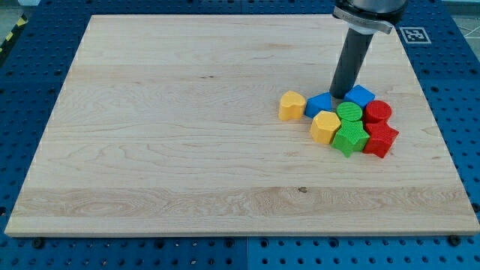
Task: Push the yellow heart closer to the yellow hexagon
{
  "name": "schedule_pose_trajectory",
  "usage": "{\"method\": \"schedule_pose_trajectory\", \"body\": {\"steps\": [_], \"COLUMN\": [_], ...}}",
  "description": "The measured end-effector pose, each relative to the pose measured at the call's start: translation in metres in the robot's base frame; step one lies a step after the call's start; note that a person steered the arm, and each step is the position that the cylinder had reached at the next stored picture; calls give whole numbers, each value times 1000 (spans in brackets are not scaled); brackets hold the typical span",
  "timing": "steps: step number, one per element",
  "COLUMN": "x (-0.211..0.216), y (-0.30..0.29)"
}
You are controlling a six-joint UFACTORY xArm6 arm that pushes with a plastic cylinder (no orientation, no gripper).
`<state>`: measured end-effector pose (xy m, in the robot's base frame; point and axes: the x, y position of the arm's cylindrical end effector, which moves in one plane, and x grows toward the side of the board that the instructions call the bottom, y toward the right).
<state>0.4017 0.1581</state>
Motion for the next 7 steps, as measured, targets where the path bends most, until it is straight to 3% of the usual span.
{"method": "schedule_pose_trajectory", "body": {"steps": [1, 5, 7], "x": [0, -24, -13], "y": [-1, -95, -131]}}
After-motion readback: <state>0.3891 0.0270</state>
